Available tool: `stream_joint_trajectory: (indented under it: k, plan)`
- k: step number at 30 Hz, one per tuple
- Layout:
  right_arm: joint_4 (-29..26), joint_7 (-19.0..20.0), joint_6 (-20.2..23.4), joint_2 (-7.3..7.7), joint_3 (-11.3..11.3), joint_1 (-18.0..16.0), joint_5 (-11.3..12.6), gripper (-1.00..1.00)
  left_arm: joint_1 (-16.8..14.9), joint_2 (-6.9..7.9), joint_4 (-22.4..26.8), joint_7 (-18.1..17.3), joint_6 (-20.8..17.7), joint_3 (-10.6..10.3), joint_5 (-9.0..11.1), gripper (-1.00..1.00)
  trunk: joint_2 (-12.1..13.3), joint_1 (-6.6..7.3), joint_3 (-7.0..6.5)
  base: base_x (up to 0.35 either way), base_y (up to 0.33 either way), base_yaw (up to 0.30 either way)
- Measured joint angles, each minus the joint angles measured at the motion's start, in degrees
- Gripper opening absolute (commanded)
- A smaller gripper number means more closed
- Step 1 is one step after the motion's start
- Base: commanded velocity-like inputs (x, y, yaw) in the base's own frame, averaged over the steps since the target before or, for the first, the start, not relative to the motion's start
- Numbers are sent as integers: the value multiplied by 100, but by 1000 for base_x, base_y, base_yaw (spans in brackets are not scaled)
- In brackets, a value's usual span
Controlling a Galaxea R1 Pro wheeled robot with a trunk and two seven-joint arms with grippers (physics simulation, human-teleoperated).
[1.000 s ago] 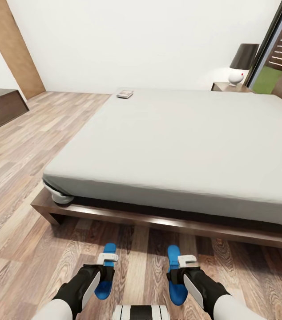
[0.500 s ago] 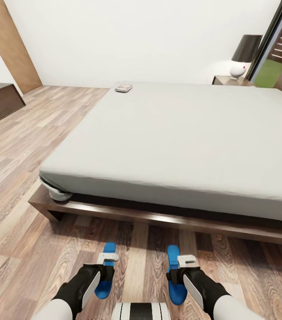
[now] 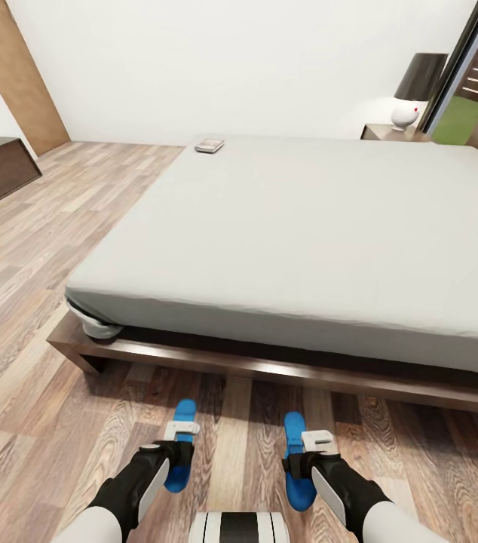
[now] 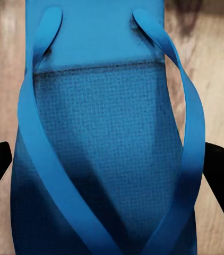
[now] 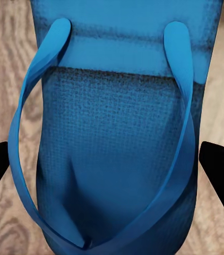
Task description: In the bedroom, move the book from the bed onto either nightstand, and place the two sandals side by side next to the bed.
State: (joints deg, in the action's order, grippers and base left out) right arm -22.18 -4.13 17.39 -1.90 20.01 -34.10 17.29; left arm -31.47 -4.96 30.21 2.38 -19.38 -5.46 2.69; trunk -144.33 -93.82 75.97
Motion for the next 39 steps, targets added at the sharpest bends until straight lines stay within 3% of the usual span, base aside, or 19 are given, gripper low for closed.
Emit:
stream_joint_trajectory:
  k: [10,14,19,23,35,39]
  plan:
    - [-29,-1,-39,-9,-3,-3,-4,-100,1,-4,-9,8,200,9,1,-100,0,0,0,0,0,0]
    - [-56,-22,-99,-21,127,-6,-126,-100,1,-9,-18,3,201,6,-5,-100,0,0,0,0,0,0]
    - [-47,-69,-895,-29,225,-7,-460,-100,-5,-7,-16,1,194,2,-12,-100,0,0,0,0,0,0]
    - [-11,-81,-1157,-35,225,-7,-578,-100,-4,-8,-28,1,200,1,-19,-100,-1,-3,22,0,0,0]
    - [6,-82,-1229,-55,192,-6,-580,-100,-7,-8,-1,2,202,1,-12,-100,-6,-13,110,0,0,0]
    - [7,-71,-989,-59,185,-11,-559,-100,-8,-7,11,7,204,0,-7,-100,-9,-18,155,0,0,0]
